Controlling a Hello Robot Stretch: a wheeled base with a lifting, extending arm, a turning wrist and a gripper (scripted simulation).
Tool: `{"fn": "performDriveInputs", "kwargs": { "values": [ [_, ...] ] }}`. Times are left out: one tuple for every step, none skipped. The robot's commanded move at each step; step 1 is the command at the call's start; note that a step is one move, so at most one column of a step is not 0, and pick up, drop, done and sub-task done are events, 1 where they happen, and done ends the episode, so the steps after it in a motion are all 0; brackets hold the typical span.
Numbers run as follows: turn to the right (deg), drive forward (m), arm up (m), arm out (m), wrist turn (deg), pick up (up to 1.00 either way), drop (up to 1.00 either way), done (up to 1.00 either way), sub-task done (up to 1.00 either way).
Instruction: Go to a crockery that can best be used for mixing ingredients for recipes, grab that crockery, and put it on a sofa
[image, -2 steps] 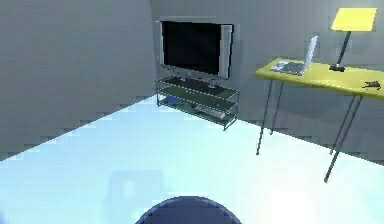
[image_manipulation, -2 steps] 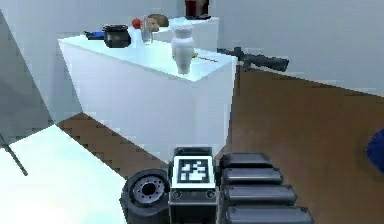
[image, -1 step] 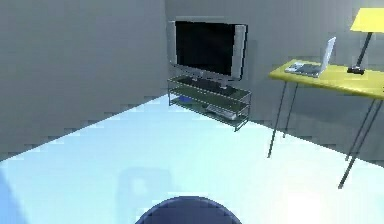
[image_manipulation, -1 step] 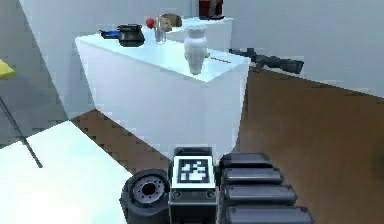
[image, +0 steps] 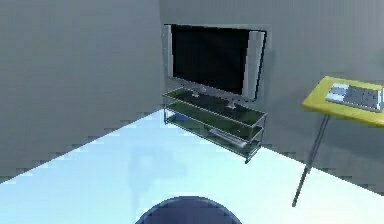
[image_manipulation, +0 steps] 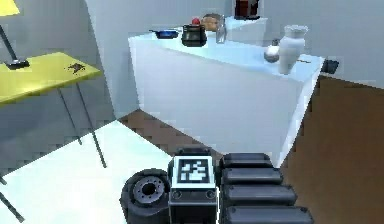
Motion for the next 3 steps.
{"fn": "performDriveInputs", "kwargs": {
  "values": [
    [-45.0,0.00,0.00,0.00,0.0,0.00,0.00,0.00,0.00],
    [-3.0,0.00,0.00,0.00,0.0,0.00,0.00,0.00,0.00],
    [0.0,1.00,0.00,0.00,0.0,0.00,0.00,0.00,0.00]
  ]
}}
